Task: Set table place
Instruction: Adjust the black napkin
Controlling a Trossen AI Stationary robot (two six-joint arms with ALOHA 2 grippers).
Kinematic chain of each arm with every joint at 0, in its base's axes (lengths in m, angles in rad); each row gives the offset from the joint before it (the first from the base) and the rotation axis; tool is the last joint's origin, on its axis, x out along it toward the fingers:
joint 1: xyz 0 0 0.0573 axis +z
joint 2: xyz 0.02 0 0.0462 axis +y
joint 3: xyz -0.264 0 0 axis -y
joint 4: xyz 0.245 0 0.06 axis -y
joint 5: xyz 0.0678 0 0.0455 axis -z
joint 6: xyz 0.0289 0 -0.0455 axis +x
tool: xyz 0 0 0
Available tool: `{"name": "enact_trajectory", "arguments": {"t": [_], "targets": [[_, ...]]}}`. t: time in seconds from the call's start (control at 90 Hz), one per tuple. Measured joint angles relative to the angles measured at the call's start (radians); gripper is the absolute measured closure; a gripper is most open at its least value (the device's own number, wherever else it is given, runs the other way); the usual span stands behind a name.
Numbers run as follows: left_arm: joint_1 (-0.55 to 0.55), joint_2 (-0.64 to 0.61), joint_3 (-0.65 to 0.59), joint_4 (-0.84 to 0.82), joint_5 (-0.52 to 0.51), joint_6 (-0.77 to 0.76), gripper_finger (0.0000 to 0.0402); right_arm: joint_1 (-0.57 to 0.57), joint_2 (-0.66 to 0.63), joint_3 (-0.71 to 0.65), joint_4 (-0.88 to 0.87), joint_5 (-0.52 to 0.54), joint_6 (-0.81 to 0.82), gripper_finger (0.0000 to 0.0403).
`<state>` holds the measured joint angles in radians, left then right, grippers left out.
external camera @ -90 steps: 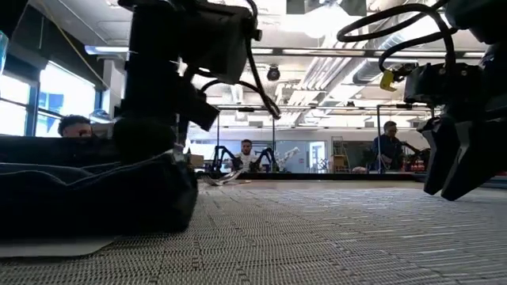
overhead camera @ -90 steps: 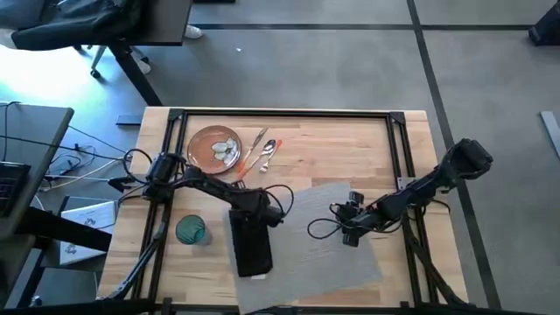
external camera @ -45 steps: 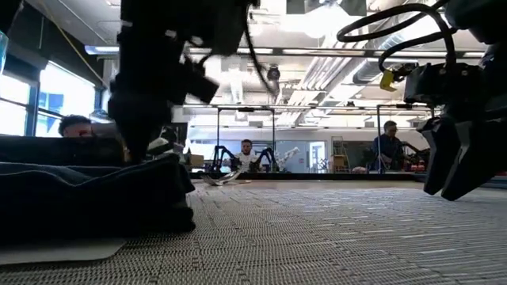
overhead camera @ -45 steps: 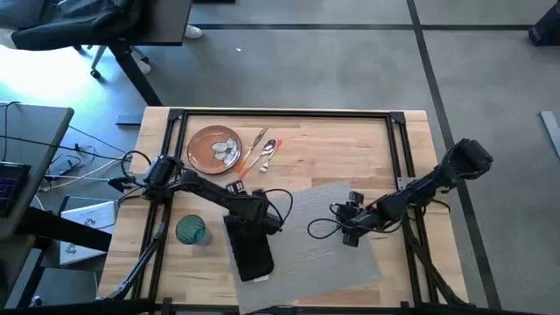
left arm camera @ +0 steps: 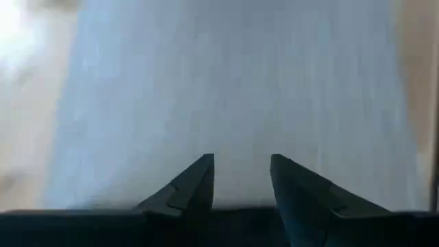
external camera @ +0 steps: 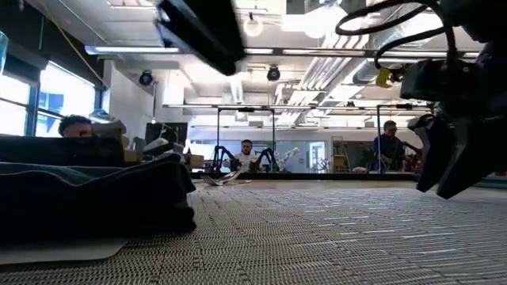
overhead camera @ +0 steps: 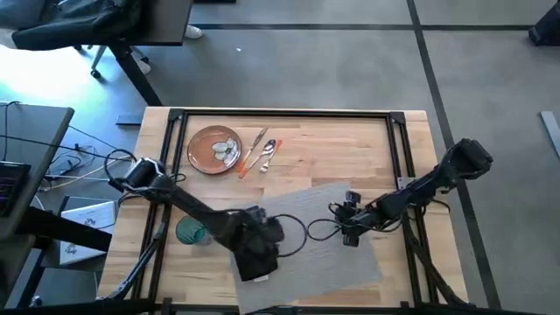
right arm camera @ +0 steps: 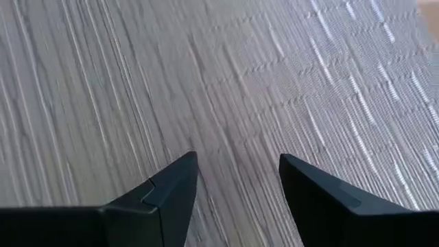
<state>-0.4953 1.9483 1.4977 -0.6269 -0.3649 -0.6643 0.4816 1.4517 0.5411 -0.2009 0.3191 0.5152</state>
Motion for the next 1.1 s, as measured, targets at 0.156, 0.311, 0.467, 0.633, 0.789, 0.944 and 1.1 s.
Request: {"name": "enact_trajectory", "arguments": {"t": [0.156,0.311,0.467,0.633,0.789,0.944,1.1], "targets": [[0.028,0.098,-0.014,0.018,0.071,0.013,0.0271,-0.004,0.000,0.000,0.013,-0.008,0.008,0.0210],[0.033,0.151,-0.017,0.017,0.154,0.026,0.0271,-0.004,0.000,0.000,0.011,-0.031,0.011,0.0210],[0.029,0.152,-0.016,-0.006,0.209,0.021,0.0271,-0.004,0.000,0.000,0.010,-0.032,0.007,0.0210],[0.019,0.152,-0.016,-0.031,0.235,0.014,0.0271,-0.004,0.000,0.000,0.006,-0.034,0.006,0.0210],[0.009,0.152,-0.016,-0.037,0.255,0.003,0.0271,-0.004,0.000,0.000,-0.005,-0.039,0.008,0.0210],[0.001,0.147,-0.016,-0.037,0.271,-0.005,0.0271,-0.004,0.000,0.000,-0.005,-0.039,0.008,0.0210],[0.000,0.104,-0.016,-0.013,0.205,-0.019,0.0271,-0.004,0.000,0.000,-0.004,-0.039,0.008,0.0210]]}}
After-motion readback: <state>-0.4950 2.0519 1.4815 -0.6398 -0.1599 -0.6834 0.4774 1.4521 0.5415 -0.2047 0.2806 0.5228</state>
